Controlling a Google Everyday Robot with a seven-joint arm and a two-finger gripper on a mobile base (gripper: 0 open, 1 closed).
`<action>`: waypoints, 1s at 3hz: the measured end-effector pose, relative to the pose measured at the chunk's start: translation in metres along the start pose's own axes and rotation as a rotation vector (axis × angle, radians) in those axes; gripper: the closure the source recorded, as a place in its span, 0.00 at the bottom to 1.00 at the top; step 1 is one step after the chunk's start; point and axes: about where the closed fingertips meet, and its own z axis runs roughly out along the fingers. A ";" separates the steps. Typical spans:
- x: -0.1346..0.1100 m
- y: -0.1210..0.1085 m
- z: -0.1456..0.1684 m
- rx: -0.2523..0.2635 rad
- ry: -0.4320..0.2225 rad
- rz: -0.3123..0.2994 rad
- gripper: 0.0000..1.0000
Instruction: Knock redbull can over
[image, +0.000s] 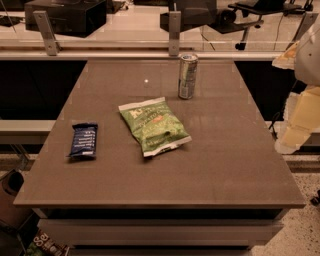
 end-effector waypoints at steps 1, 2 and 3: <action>-0.002 -0.001 -0.001 0.010 -0.007 0.003 0.00; -0.004 -0.004 0.005 0.034 -0.042 0.032 0.00; -0.008 -0.010 0.013 0.069 -0.094 0.071 0.00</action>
Offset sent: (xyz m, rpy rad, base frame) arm 0.0163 0.0051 -0.0131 0.1013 -0.0703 -0.0628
